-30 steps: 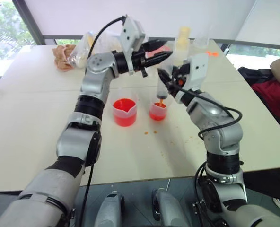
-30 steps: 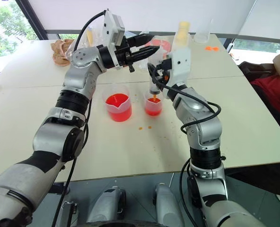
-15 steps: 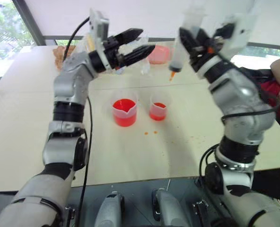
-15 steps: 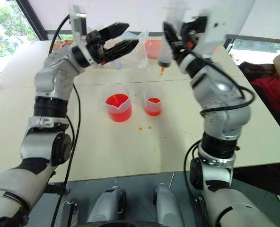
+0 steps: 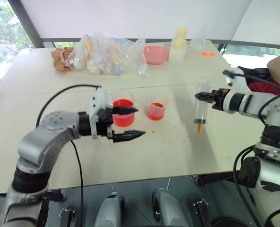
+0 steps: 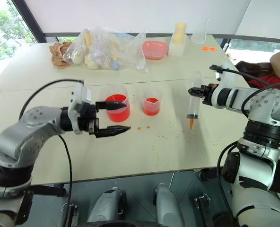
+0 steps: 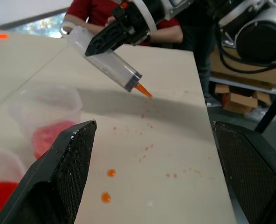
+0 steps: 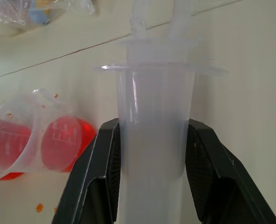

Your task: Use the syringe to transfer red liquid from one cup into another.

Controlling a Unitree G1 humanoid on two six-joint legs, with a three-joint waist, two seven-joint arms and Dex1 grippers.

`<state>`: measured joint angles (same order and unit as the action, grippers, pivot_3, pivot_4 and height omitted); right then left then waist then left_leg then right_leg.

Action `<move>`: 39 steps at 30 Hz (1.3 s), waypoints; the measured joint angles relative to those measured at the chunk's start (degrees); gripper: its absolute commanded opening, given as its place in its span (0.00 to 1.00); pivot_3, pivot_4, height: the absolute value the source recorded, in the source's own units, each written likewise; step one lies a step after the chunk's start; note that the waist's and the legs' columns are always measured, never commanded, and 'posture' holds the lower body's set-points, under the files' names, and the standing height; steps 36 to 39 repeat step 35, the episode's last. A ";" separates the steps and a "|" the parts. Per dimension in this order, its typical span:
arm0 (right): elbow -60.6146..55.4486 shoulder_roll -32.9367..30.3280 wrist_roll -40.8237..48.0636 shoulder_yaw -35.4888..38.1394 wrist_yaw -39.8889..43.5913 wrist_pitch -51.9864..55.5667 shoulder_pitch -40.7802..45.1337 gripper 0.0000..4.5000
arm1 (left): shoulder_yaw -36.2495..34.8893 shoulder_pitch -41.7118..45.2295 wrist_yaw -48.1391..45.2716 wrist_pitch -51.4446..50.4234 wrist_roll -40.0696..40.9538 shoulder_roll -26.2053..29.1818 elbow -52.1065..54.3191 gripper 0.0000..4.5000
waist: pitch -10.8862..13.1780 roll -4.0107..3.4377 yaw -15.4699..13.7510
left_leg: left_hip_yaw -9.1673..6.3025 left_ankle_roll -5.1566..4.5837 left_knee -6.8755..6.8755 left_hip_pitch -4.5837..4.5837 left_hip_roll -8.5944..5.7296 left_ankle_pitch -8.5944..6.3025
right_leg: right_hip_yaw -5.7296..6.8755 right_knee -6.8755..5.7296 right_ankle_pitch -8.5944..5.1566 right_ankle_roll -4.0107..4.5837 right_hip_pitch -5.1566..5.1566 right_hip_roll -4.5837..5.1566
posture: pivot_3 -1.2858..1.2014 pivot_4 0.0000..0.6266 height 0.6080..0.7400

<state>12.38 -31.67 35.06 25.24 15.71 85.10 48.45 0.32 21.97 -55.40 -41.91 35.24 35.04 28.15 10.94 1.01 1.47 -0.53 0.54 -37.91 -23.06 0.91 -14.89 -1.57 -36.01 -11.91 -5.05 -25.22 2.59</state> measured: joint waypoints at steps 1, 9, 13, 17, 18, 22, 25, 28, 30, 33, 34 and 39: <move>1.80 0.89 -0.26 -0.30 0.04 -0.14 -0.14 0.31 | 0.75 -1.64 0.61 0.27 -0.53 0.02 0.22 0.93 | 0.00 0.00 -0.04 | 0.00 0.00 0.00 -0.02 0.00 0.00 | 0.00 0.01 0.00 0.00 -0.03 0.00 | 0.52 0.24 1.00; 10.32 1.42 -2.71 -5.16 3.18 -4.14 0.26 0.31 | -1.28 -6.73 5.85 0.40 -0.75 0.57 1.83 0.93 | 0.01 -0.01 -0.45 | 0.02 0.00 -0.08 -0.15 -0.03 0.00 | 0.01 0.12 0.01 -0.02 -0.05 0.06 | 0.52 0.24 1.00; 13.03 1.38 -4.49 -7.09 3.87 -6.49 0.54 0.75 | -1.44 -8.37 7.44 0.31 0.02 0.51 2.56 0.94 | 0.01 -0.01 -0.56 | 0.01 0.00 -0.08 -0.14 -0.03 0.00 | 0.01 0.11 0.01 -0.01 -0.02 0.05 | 0.52 0.24 1.00; 13.08 1.29 -4.58 -7.33 5.02 -7.01 0.78 0.99 | -1.78 -8.40 8.71 0.21 0.53 0.51 2.56 0.94 | 0.01 0.01 -0.48 | 0.01 0.00 -0.08 -0.11 -0.03 0.00 | 0.01 0.12 0.01 -0.01 0.00 0.05 | 0.52 0.24 1.00; 12.64 1.12 -4.80 -7.85 5.08 -7.02 0.66 0.99 | -1.83 -8.42 8.96 0.22 0.57 0.52 2.56 0.94 | 0.01 0.00 -0.52 | 0.01 0.00 -0.08 -0.12 -0.03 0.00 | 0.02 0.12 0.01 -0.01 0.00 0.05 | 0.52 0.24 1.00; 8.44 -0.59 -4.96 -9.63 7.16 -7.51 -2.10 0.99 | -2.45 -8.90 10.89 0.62 0.43 0.37 2.28 0.94 | 0.01 0.00 -0.64 | 0.01 0.00 -0.08 -0.15 -0.03 0.00 | 0.02 0.16 0.00 -0.02 0.00 0.06 | 0.52 0.24 1.00; 0.24 -4.45 -2.81 -10.23 11.98 -8.07 -7.68 0.99 | -6.53 -10.23 13.82 -0.37 2.98 -1.04 2.31 0.94 | 0.02 -0.01 -0.74 | -0.02 0.00 -0.08 -0.21 -0.03 0.00 | 0.04 0.22 0.00 -0.04 -0.03 0.07 | 0.52 0.24 1.00; -6.04 -5.60 2.78 -4.34 16.85 -7.51 -10.42 0.99 | -11.75 -10.78 16.64 -2.92 7.35 -1.28 2.37 0.94 | 0.02 0.00 -0.34 | -0.01 0.00 -0.08 -0.18 -0.02 0.00 | 0.03 0.22 0.01 -0.04 -0.03 0.06 | 0.52 0.24 1.00; -9.92 -7.15 5.97 -0.99 19.46 -7.81 -12.56 0.99 | -13.70 -11.12 17.21 -4.05 9.23 -0.07 2.62 0.94 | 0.02 0.00 -0.40 | -0.04 0.00 -0.08 -0.14 -0.01 0.00 | 0.05 0.18 0.01 -0.04 -0.01 0.02 | 0.52 0.24 1.00; -16.09 -12.12 10.28 3.95 24.86 -8.33 -20.35 0.99 | -20.30 -13.93 18.10 -5.81 11.84 3.61 2.68 0.94 | 0.02 0.00 -0.74 | -0.06 -0.04 -0.06 -0.19 0.00 -0.03 | 0.09 0.21 -0.10 0.05 -0.03 0.03 | 0.52 0.24 1.00; -17.76 -12.94 11.05 4.91 26.41 -8.68 -22.76 0.99 | -22.28 -14.99 18.31 -6.19 12.43 4.31 2.72 0.94 | 0.01 0.01 -0.70 | -0.05 -0.04 -0.06 -0.14 0.00 -0.03 | 0.08 0.22 -0.13 0.11 0.01 0.03 | 0.52 0.24 1.00; -20.31 -13.86 11.51 5.67 28.32 -10.61 -26.35 0.99 | -23.98 -16.41 18.46 -6.30 13.01 4.84 2.94 0.94 | 0.01 0.01 -0.69 | -0.03 -0.04 -0.06 -0.16 0.00 -0.03 | 0.08 0.29 -0.15 0.14 0.02 0.05 | 0.52 0.24 1.00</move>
